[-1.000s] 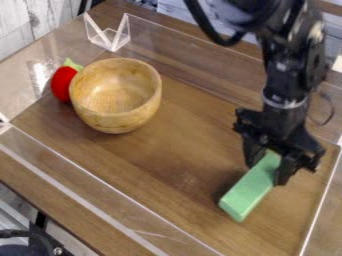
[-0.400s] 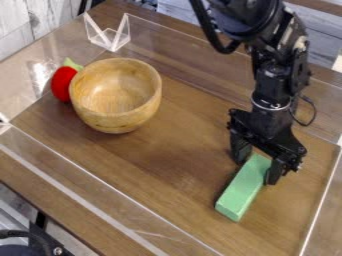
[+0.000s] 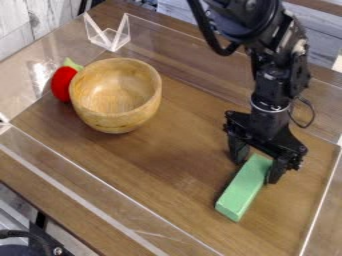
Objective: Remove the green block from the brown bowl and put it on the table
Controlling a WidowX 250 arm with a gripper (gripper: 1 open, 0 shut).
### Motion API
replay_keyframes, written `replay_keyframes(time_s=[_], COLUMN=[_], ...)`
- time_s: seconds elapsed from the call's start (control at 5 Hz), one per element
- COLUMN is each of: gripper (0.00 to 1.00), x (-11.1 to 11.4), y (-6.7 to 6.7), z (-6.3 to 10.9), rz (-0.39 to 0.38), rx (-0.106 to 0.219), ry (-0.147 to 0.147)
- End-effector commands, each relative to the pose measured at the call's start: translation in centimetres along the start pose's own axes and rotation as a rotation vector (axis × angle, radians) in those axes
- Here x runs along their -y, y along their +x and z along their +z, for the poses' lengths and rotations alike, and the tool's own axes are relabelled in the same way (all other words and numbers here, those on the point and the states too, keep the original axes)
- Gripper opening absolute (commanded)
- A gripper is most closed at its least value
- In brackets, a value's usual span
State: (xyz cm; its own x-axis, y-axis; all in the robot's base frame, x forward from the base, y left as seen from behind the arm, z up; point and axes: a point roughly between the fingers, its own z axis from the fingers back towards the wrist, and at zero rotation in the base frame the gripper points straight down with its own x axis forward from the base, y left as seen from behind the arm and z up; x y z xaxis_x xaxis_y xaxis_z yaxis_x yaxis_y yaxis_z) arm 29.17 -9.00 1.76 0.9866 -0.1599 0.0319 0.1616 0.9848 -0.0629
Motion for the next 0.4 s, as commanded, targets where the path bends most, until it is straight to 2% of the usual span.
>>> replay_keyframes(time_s=[0.0, 0.2], gripper=[1.00, 1.00], x=[0.53, 0.98], y=[0.56, 0.25], z=[1.63, 1.77], rz=[-0.062, -0.097], rx=[0.040, 0.033], ry=[-0.004, -0.001])
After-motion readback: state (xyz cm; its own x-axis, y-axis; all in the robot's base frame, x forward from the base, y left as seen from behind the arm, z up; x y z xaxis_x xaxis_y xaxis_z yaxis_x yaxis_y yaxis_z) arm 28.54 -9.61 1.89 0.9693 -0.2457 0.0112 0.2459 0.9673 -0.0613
